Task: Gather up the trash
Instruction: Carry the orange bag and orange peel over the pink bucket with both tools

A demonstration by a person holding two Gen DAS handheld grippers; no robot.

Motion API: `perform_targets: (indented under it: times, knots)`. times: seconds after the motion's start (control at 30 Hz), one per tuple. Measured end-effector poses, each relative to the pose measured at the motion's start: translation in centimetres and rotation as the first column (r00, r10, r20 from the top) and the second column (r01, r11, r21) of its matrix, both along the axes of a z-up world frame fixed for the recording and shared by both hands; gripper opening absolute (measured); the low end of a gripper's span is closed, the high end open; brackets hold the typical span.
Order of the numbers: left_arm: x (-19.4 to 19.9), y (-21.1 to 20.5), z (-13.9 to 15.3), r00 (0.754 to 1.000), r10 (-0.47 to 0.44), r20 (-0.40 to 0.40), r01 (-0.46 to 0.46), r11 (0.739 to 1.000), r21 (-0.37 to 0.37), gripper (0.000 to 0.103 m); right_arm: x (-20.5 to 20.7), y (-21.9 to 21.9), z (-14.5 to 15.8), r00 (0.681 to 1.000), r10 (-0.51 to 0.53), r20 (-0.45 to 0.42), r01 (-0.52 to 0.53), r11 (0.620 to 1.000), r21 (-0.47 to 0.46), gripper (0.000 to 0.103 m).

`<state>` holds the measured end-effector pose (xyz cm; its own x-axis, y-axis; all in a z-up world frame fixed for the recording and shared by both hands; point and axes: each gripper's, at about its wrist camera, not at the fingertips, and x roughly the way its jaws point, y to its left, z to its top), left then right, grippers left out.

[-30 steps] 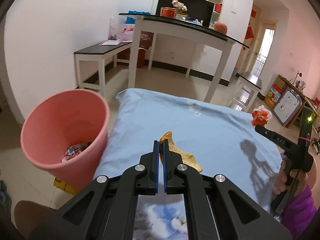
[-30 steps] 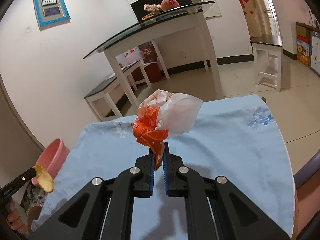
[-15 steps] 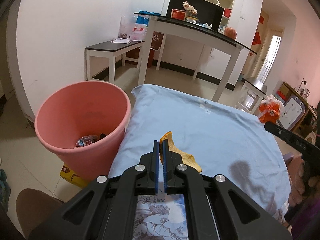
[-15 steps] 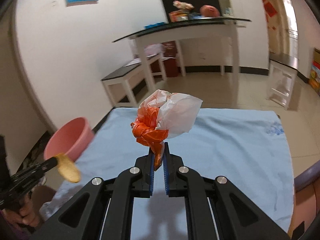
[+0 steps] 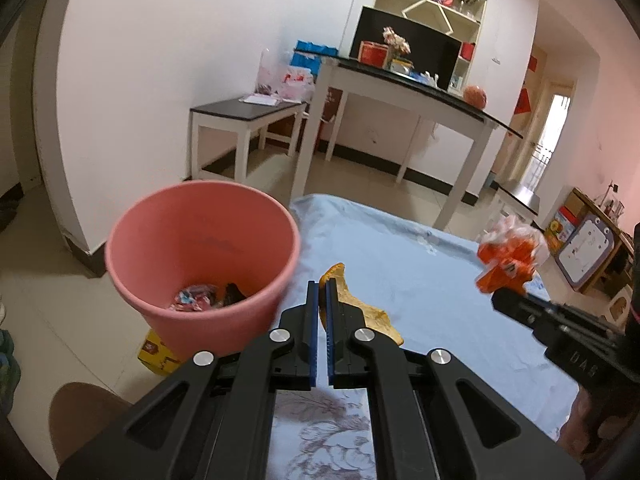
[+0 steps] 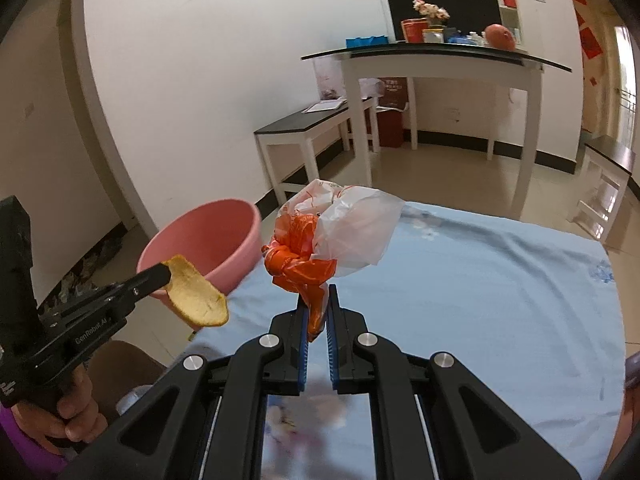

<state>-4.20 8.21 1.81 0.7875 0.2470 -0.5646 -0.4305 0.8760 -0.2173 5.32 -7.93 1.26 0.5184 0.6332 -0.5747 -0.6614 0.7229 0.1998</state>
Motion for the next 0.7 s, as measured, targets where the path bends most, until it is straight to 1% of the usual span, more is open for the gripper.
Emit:
perform_targets:
  times: [0.27,0.43,0.63,0.7]
  knots:
    - [-1.4,2.7,1.0,0.997,0.066,0.041,-0.067,0.998,0.016,0.003,-1.1,5.0,0.5,0.999,0.043,0.013,-0.043,0.999,-0.021,0.007]
    - [-2.1,5.1,1.3,0.992,0.116,0.057,-0.116,0.993,0.008,0.003,-1.3,8.6,0.9,0.997,0.068,0.026,-0.067,0.997,-0.036,0.007]
    - [-3.0,8.5,1.3,0.979,0.194,0.069,-0.196,0.98,0.017,0.003,-1.5,12.9,1.0,0.996,0.093,0.018,-0.092,0.995,-0.046,0.007]
    - [-3.2,9.8,1.0,0.973,0.219,0.069,-0.22,0.975,0.008,0.003,-1.4,14.1,0.8,0.995,0.097,0.014,-0.096,0.994,-0.051,0.007]
